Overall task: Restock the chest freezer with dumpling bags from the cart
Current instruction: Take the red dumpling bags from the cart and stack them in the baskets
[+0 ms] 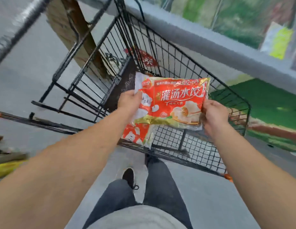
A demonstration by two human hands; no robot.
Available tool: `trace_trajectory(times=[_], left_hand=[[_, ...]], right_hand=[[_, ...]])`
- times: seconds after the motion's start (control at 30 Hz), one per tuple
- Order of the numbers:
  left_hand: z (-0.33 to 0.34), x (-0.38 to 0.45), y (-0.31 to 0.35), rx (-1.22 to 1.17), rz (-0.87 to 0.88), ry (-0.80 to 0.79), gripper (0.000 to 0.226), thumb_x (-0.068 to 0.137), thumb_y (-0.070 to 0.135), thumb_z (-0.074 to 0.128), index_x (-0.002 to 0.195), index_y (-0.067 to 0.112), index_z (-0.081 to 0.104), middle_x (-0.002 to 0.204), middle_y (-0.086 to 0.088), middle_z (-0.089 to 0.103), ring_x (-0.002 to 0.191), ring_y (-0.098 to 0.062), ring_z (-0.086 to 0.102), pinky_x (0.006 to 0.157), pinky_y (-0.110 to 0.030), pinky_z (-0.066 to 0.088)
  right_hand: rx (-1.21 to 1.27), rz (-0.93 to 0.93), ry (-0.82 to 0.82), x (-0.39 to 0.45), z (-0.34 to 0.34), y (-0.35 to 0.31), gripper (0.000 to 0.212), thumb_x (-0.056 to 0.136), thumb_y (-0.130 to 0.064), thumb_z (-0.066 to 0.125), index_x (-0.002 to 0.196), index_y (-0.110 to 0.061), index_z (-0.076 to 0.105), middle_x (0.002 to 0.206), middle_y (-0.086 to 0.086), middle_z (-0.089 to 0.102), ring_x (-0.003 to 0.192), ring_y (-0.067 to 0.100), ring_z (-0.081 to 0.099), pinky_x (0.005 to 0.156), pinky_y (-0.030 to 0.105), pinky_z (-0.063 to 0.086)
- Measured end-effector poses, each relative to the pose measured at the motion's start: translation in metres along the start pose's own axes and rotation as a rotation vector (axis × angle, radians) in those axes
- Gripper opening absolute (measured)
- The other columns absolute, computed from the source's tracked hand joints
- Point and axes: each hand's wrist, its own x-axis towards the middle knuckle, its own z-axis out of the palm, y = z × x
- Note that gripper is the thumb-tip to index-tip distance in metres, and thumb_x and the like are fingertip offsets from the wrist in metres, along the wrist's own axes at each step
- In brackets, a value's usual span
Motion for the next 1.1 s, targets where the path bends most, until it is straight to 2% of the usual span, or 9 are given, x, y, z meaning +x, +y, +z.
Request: trace_trajectory(times=[0.1,0.17,0.27,0.43,0.53,0.63,0.73,0.83,1.1], left_hand=[[-0.007,-0.049,0.024,-0.059,0.129,-0.057,0.029,0.092,0.036,0.058,0.090,0.010,0.072,0.090,-0.010,0.076,0.082,-0.026,0.073,0.075,-0.042,0.061],[-0.009,-0.086,0.041,-0.052,0.243,-0.087,0.038,0.086,0.042,0.055,0.093,0.008,0.071,0.093,-0.014,0.075,0.086,-0.030,0.073,0.078,-0.048,0.060],[-0.003,-0.114,0.058,-0.084,0.347,-0.128,0.041,0.075,0.051,0.051,0.082,0.014,0.069,0.085,-0.010,0.073,0.083,-0.029,0.072,0.082,-0.053,0.058],[0.011,-0.187,0.087,-0.133,0.470,-0.191,0.023,0.093,0.040,0.057,0.075,0.025,0.062,0.078,-0.004,0.062,0.075,-0.021,0.062,0.079,-0.043,0.056],[0.030,-0.217,0.090,-0.144,0.459,-0.252,0.026,0.095,0.035,0.058,0.072,0.023,0.062,0.078,0.001,0.061,0.077,-0.019,0.057,0.077,-0.036,0.051],[0.056,-0.249,0.091,-0.157,0.424,-0.339,0.022,0.097,0.033,0.059,0.079,0.024,0.068,0.086,0.000,0.073,0.087,-0.024,0.071,0.085,-0.043,0.058],[0.087,-0.271,0.086,-0.154,0.415,-0.369,0.021,0.097,0.030,0.060,0.080,0.021,0.069,0.088,-0.006,0.076,0.090,-0.028,0.073,0.086,-0.049,0.059],[0.125,-0.294,0.078,-0.148,0.414,-0.375,0.020,0.096,0.033,0.061,0.082,0.021,0.071,0.087,-0.003,0.077,0.087,-0.026,0.073,0.084,-0.050,0.060],[0.244,-0.356,0.069,-0.117,0.424,-0.279,0.026,0.097,0.033,0.058,0.075,0.024,0.066,0.079,0.001,0.067,0.081,-0.023,0.064,0.087,-0.045,0.056]], right_hand=[[0.093,-0.087,0.061,-0.057,-0.036,-0.013,0.017,0.096,-0.018,0.063,0.080,-0.013,0.069,0.088,0.006,0.077,0.086,0.025,0.073,0.079,0.043,0.060],[0.184,-0.148,0.109,-0.099,-0.066,-0.023,0.019,0.098,-0.015,0.059,0.081,-0.014,0.067,0.087,0.005,0.075,0.081,0.022,0.070,0.076,0.039,0.059],[0.264,-0.202,0.160,-0.136,-0.097,-0.035,0.019,0.099,-0.010,0.057,0.082,-0.013,0.066,0.082,0.003,0.071,0.074,0.016,0.067,0.064,0.030,0.055],[0.371,-0.294,0.273,-0.192,-0.161,-0.054,0.019,0.098,-0.010,0.059,0.082,-0.014,0.067,0.082,0.003,0.070,0.077,0.017,0.065,0.070,0.031,0.054],[0.390,-0.303,0.328,-0.208,-0.202,-0.050,0.018,0.097,-0.010,0.059,0.081,-0.016,0.067,0.085,0.003,0.069,0.087,0.023,0.063,0.078,0.035,0.054],[0.413,-0.278,0.350,-0.214,-0.245,-0.038,0.014,0.098,-0.014,0.058,0.090,-0.014,0.069,0.099,0.007,0.073,0.090,0.025,0.068,0.087,0.042,0.056],[0.432,-0.261,0.351,-0.212,-0.282,-0.024,0.012,0.100,-0.013,0.056,0.098,-0.010,0.067,0.099,0.007,0.072,0.091,0.022,0.067,0.089,0.041,0.055],[0.464,-0.239,0.352,-0.202,-0.324,-0.010,0.014,0.100,-0.011,0.056,0.089,-0.015,0.063,0.098,0.005,0.070,0.096,0.022,0.067,0.092,0.041,0.055],[0.412,-0.197,0.286,-0.151,-0.448,0.013,0.013,0.098,-0.010,0.060,0.087,-0.016,0.065,0.098,0.004,0.071,0.093,0.022,0.068,0.094,0.044,0.055]])
